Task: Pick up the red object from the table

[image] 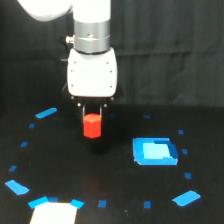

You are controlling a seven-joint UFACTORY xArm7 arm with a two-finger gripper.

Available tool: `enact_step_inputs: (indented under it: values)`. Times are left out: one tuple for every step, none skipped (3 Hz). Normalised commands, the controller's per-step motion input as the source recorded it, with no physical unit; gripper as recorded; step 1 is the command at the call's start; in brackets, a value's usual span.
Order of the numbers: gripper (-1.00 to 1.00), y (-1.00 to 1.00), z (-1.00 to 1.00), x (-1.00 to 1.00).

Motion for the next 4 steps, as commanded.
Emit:
enact_step_inputs:
  values:
    - [-0.92, 0.67, 1.0, 0.43]
    - [-1.0, -0.56, 1.0, 0.08]
    - [-0.94, -0.19, 1.0, -0.19]
    - [-1.0, -0.42, 0.39, 0.11]
